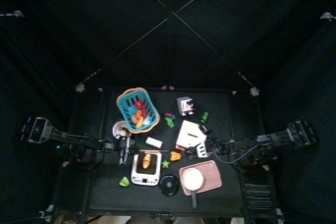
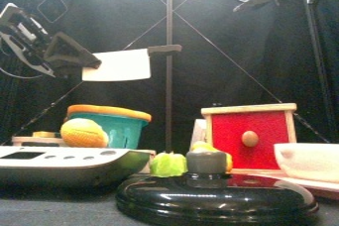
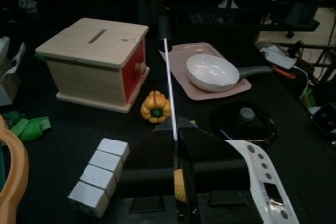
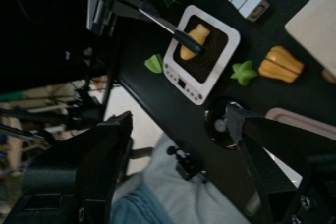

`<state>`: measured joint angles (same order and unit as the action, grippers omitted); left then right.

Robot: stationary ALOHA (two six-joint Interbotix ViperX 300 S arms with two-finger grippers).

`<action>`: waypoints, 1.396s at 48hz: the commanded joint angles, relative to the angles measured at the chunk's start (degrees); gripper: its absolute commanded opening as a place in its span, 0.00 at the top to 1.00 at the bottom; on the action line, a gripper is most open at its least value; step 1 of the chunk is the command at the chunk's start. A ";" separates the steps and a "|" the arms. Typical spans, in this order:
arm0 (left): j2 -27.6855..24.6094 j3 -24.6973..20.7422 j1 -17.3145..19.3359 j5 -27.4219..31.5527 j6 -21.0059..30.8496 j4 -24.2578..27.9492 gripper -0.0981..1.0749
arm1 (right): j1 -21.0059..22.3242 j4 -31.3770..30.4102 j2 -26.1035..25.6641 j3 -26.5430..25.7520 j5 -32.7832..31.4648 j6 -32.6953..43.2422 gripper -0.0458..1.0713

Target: Grab cleaver with other hand

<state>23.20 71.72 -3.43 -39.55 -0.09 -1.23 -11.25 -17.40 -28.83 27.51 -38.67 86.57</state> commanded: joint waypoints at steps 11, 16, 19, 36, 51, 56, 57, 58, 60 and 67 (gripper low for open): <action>0.53 -1.58 0.18 -0.26 -0.09 0.09 0.68 | 3.08 0.09 2.64 -2.64 2.90 -25.84 0.03; 0.53 -1.49 0.00 -0.26 -0.18 0.18 0.68 | 3.69 -1.05 5.36 -2.64 4.75 -32.52 0.03; 0.53 -1.58 -0.09 -0.26 -0.18 0.44 0.68 | 3.78 -2.55 6.77 -2.20 6.77 -35.77 0.04; 0.53 -1.67 -0.35 -0.26 -0.18 2.64 0.68 | 4.75 -12.92 15.29 3.60 29.18 -40.52 0.04; 0.53 -1.67 -0.26 -0.26 -0.09 2.64 0.68 | 5.98 -15.12 19.78 2.02 30.67 -40.96 0.04; 0.53 -1.58 -0.26 -0.26 -0.09 2.64 0.68 | 6.24 -16.17 20.13 1.85 30.67 -40.87 0.04; 0.53 -1.49 -0.35 -0.26 -0.09 2.64 0.68 | 6.33 -16.26 20.13 1.85 30.76 -40.78 0.04; 0.62 -1.49 -0.35 -0.26 -0.09 2.64 0.68 | 6.42 -16.35 20.13 1.85 30.85 -40.69 0.04; 0.53 -1.32 -0.35 -0.26 -0.09 2.72 0.68 | 6.59 -16.44 20.21 1.85 30.94 -40.69 0.04; 0.53 -1.58 -0.35 -0.26 -0.09 2.72 0.68 | 7.03 -16.08 20.92 1.67 31.55 -40.43 0.04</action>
<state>23.55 71.54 -3.69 -39.55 -0.18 1.32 -4.75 -33.66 -7.29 30.76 -7.91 46.05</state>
